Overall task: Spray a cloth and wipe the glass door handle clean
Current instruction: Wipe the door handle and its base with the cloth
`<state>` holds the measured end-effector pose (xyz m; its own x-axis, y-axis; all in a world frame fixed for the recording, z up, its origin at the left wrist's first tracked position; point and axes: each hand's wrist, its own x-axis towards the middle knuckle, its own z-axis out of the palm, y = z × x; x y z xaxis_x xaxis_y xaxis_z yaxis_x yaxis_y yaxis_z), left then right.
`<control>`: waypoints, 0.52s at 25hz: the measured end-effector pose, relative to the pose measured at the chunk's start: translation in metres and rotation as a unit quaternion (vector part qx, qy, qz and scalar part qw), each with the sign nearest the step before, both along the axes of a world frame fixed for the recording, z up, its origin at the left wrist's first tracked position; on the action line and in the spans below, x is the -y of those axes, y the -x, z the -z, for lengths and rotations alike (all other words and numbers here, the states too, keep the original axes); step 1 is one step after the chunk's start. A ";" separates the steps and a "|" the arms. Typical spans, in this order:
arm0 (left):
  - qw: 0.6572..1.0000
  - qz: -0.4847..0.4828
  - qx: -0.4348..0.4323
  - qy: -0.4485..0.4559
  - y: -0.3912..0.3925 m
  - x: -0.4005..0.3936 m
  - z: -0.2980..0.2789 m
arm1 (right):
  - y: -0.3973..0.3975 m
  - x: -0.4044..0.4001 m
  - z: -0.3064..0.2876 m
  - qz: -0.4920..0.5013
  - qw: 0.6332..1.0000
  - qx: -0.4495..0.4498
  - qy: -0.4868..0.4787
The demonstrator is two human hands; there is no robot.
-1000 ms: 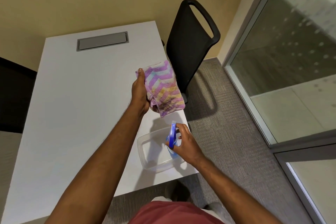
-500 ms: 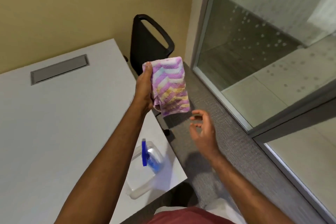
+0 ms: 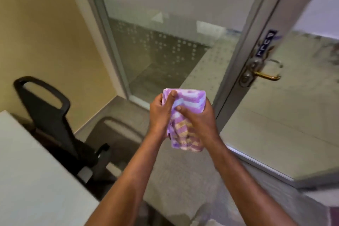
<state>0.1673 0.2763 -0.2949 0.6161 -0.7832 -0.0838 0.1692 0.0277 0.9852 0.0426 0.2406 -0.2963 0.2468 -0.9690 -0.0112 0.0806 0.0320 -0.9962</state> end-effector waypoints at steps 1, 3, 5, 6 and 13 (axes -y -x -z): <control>1.000 0.017 0.015 -0.006 0.019 0.021 0.001 | 0.018 0.018 -0.002 0.015 1.000 0.006 0.000; 0.997 0.060 0.037 -0.009 0.053 0.062 0.003 | 0.049 0.051 -0.006 0.037 0.999 0.013 0.005; 0.994 0.081 0.075 -0.013 0.085 0.103 0.007 | 0.081 0.084 -0.004 0.064 0.998 0.004 0.000; 0.992 0.087 0.093 -0.015 0.099 0.123 0.009 | 0.095 0.098 -0.002 0.072 0.997 -0.002 -0.003; 0.981 0.184 0.026 -0.051 0.163 0.230 0.007 | 0.177 0.171 -0.001 0.085 0.972 0.160 -0.150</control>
